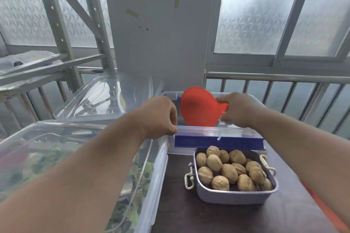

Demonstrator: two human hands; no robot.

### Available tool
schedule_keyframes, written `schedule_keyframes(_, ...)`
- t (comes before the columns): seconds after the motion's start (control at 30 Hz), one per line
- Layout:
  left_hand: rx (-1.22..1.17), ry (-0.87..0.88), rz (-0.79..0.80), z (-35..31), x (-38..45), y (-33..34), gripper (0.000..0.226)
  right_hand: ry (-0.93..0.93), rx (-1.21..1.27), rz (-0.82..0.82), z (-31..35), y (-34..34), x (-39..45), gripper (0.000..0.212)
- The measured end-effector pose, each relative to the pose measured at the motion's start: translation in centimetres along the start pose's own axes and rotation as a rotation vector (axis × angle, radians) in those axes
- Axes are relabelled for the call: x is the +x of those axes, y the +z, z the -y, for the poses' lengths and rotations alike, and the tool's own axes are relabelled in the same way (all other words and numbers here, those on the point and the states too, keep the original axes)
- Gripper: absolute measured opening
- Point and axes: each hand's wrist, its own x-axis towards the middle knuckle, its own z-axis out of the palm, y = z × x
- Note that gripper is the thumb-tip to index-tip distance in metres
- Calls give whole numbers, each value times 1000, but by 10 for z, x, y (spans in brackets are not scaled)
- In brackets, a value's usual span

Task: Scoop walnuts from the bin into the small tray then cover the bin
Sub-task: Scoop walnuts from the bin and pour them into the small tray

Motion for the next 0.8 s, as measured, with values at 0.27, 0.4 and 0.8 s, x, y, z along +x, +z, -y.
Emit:
schedule_keyframes(0.27, 36, 32, -34, -2, -3, -3, 5, -106, -146, 238, 21, 13, 18, 61)
schedule_keyframes(0.4, 39, 42, -34, -2, -3, -4, 4, -144, -118, 363, 27, 17, 24, 126)
schedule_keyframes(0.8, 34, 19, -28, -4, -2, -3, 6, -31, 10, 731, 34, -14, 49, 119)
